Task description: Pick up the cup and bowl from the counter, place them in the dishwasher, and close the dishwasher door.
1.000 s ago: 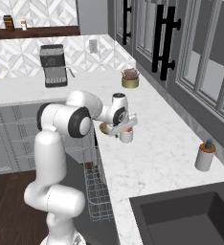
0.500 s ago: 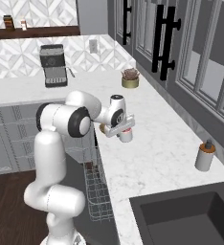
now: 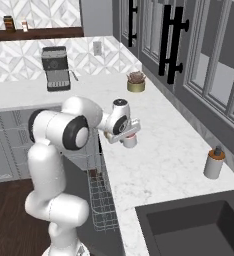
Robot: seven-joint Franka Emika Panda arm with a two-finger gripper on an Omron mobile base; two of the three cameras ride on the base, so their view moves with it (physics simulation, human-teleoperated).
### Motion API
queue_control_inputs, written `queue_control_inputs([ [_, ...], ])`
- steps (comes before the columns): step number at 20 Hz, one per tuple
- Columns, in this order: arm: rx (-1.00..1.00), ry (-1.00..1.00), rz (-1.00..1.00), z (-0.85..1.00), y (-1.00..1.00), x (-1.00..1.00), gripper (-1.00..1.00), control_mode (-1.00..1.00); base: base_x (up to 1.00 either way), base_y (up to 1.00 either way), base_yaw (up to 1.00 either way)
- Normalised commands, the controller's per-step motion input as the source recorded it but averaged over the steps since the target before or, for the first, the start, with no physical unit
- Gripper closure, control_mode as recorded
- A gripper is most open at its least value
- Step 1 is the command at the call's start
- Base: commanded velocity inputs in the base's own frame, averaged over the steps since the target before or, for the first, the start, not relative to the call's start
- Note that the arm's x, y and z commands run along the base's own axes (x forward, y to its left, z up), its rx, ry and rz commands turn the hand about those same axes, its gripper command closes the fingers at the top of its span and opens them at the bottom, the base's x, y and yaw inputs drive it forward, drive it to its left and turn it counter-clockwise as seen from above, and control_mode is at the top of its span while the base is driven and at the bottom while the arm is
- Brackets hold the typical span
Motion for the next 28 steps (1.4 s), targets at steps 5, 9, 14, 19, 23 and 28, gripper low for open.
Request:
queue_control_inputs([
  [5, 0.0, -0.01, -0.12, 0.06, 0.81, -0.79, 1.0, -1.0, 0.0, 0.0, 0.0],
  [9, 0.0, 0.05, -0.13, 0.0, 1.0, -0.62, 1.0, -1.0, 0.0, 0.0, 0.0],
  [14, 0.0, 0.12, -0.13, 0.0, 1.0, -0.23, 1.0, -1.0, 0.0, 0.0, 0.0],
  [19, 0.0, 0.19, -0.1, 0.0, 1.0, 0.0, 1.0, -1.0, 0.0, 0.0, 0.0],
  [23, 0.0, 0.18, -0.09, -0.23, 0.86, 0.13, 1.0, -1.0, 0.0, 0.0, 0.0],
  [28, -0.06, 0.07, -0.06, -0.55, 0.76, 0.18, 1.0, -1.0, 0.0, 0.0, 0.0],
])
